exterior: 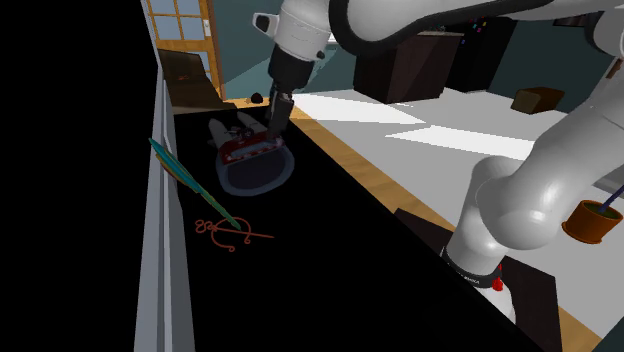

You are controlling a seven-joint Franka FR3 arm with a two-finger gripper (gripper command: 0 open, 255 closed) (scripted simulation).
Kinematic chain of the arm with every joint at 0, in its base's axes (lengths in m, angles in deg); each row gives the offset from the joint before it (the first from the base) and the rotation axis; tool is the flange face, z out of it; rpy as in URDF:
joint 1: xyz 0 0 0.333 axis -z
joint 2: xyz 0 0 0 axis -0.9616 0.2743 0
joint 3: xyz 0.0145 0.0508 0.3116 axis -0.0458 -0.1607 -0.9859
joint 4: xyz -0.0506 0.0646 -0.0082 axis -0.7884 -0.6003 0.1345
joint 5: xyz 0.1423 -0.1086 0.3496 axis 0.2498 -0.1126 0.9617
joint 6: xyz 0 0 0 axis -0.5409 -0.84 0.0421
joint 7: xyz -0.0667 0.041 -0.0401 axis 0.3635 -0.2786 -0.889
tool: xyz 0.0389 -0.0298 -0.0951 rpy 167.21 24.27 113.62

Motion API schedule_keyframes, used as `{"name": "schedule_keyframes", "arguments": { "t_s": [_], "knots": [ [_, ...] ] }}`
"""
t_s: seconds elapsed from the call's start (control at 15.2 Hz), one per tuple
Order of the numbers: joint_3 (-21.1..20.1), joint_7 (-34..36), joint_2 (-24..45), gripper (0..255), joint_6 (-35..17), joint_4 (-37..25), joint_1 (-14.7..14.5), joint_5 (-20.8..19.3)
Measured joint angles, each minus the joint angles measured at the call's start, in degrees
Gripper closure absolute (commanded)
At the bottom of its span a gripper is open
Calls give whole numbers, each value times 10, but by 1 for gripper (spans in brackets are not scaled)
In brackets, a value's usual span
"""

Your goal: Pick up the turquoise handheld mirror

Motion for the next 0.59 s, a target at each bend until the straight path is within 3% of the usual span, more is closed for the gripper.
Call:
{"name": "schedule_keyframes", "arguments": {
  "t_s": [0.59],
  "knots": [
    [-47,-54,75,0,-83,-38,-62,22]
  ]
}}
